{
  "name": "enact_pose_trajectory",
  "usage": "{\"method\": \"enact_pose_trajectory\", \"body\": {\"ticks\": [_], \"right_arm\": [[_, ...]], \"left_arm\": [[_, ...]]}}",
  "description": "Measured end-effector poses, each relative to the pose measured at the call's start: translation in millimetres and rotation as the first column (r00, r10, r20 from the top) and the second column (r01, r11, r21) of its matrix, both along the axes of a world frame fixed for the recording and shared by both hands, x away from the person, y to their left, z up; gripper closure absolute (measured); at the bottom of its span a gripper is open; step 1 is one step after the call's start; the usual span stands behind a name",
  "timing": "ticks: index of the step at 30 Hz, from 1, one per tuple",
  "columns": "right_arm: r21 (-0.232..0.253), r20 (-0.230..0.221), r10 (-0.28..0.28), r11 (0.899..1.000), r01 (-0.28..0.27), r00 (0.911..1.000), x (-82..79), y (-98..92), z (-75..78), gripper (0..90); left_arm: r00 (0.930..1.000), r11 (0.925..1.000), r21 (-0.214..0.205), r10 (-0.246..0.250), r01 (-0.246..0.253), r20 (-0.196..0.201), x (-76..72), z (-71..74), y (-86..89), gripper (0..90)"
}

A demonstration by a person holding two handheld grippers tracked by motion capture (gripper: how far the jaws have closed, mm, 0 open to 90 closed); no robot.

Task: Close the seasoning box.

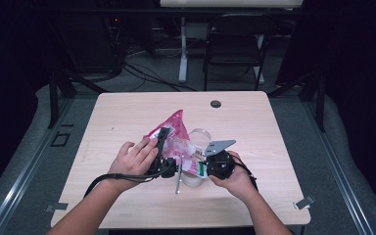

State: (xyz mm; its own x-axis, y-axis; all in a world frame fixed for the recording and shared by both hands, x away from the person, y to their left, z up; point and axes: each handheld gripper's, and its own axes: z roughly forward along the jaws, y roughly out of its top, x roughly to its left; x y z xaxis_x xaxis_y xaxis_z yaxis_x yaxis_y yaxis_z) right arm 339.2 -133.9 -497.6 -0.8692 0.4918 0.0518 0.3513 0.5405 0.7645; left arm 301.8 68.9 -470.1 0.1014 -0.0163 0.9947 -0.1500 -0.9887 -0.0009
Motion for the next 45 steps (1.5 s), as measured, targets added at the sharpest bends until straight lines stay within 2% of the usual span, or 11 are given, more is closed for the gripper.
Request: {"method": "enact_pose_trajectory", "body": {"ticks": [11, 12, 15, 18, 22, 24, 25, 26, 28, 39, 45], "right_arm": [[-0.001, -0.001, -0.008, 1.000, 0.008, 1.0000, 0.9, 0.7, -0.2, 90.0], [-0.001, -0.001, -0.007, 1.000, 0.007, 1.0000, 1.1, 0.9, -0.2, 90.0], [-0.006, -0.002, -0.007, 1.000, 0.007, 1.0000, 1.6, 1.9, -0.3, 90.0], [-0.004, -0.002, -0.006, 1.000, 0.006, 1.0000, 1.8, 3.6, -1.0, 90.0], [-0.007, -0.001, 0.001, 1.000, -0.001, 1.0000, 2.4, 4.5, -0.8, 90.0], [-0.004, 0.000, -0.002, 1.000, 0.002, 1.0000, 2.3, 5.4, -1.1, 90.0], [-0.005, -0.001, -0.002, 1.000, 0.002, 1.0000, 2.5, 5.5, -1.2, 90.0], [-0.006, 0.000, -0.001, 1.000, 0.001, 1.0000, 2.7, 5.8, -1.3, 90.0], [-0.009, -0.001, 0.000, 1.000, 0.000, 1.0000, 3.0, 5.9, -1.3, 90.0], [-0.008, -0.004, -0.002, 1.000, 0.002, 1.0000, 5.1, 7.2, -2.3, 90.0], [-0.015, -0.004, 0.002, 1.000, -0.002, 1.0000, 5.4, 9.2, -3.0, 90.0]], "left_arm": [[1.0000, 1.0000, 0.000, 0.000, 0.000, 0.003, 1.3, -1.4, 1.5, 64.3], [0.9998, 0.9999, -0.006, 0.014, -0.014, -0.014, 0.9, -2.0, 2.0, 64.3], [1.0000, 0.9999, -0.011, 0.005, -0.005, -0.007, 1.9, -3.8, 4.1, 64.4], [0.9988, 0.9993, -0.019, 0.030, -0.031, -0.037, 1.0, -5.1, 6.2, 64.4], [0.9987, 0.9990, -0.033, 0.029, -0.030, -0.042, 2.0, -6.1, 9.3, 64.4], [0.9988, 0.9989, -0.036, 0.028, -0.029, -0.040, 2.0, -6.9, 10.1, 64.4], [0.9998, 0.9989, -0.048, 0.001, -0.002, -0.018, 4.0, -8.9, 11.1, 64.4], [0.9986, 0.9988, -0.037, 0.031, -0.032, -0.042, 2.1, -7.7, 10.6, 64.4], [0.9980, 0.9984, -0.041, 0.035, -0.038, -0.052, 2.2, -8.5, 11.1, 64.4], [0.9981, 0.9985, -0.033, 0.041, -0.043, -0.045, 2.1, -8.5, 12.4, 63.8], [0.9955, 0.9967, -0.044, 0.065, -0.069, -0.069, 2.1, -10.9, 15.5, 63.8]]}}
